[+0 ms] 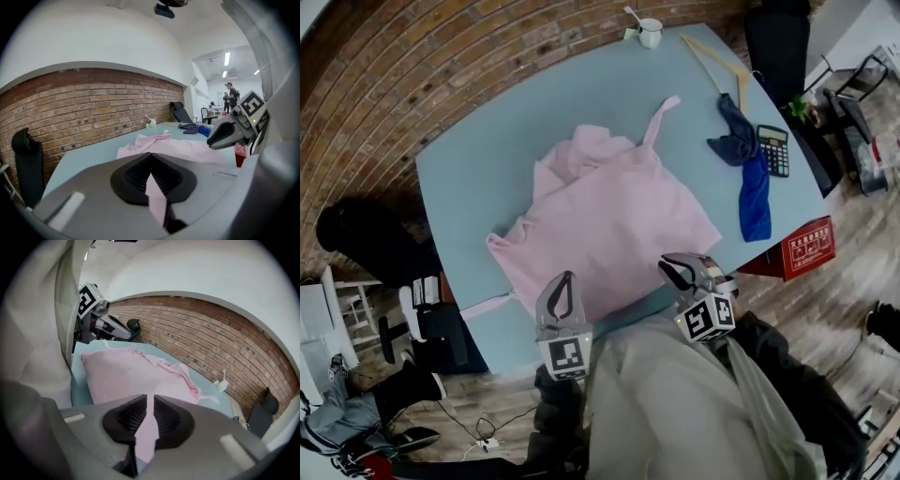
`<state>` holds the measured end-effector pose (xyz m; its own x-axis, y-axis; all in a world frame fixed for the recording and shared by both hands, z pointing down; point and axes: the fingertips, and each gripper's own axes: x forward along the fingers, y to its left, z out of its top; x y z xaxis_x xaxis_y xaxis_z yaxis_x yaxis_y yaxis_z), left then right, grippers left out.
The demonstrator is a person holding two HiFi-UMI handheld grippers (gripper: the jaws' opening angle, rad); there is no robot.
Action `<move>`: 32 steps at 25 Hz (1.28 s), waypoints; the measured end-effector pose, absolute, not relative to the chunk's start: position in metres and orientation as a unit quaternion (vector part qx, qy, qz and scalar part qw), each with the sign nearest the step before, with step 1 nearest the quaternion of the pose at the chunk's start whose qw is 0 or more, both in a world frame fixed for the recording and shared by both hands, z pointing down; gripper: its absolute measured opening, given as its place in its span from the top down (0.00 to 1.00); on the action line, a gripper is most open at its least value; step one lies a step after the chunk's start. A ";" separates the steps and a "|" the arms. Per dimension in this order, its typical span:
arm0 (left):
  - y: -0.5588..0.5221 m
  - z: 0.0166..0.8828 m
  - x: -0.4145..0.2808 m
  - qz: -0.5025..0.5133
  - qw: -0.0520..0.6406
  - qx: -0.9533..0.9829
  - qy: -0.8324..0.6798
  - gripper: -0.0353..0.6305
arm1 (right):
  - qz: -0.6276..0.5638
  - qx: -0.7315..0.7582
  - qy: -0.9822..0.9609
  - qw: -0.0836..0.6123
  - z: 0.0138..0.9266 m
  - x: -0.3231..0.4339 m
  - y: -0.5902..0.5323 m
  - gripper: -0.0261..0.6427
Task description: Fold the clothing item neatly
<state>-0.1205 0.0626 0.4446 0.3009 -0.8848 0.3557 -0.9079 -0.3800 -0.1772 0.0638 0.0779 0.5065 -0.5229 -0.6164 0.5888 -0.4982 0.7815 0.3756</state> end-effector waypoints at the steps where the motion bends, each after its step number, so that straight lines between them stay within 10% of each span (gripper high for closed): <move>1: 0.066 0.448 -0.118 0.206 0.029 0.807 -0.553 0.94 | -0.085 0.324 -0.866 0.371 0.507 0.064 0.076 0.91; 19: 0.160 0.539 -0.129 0.370 0.078 0.774 -0.508 0.89 | -0.097 0.235 -0.841 0.478 0.552 0.124 0.096 0.91; 32: 0.124 0.491 -0.110 0.249 0.085 0.752 -0.604 0.94 | 0.011 0.319 -0.860 0.398 0.520 0.103 0.075 0.96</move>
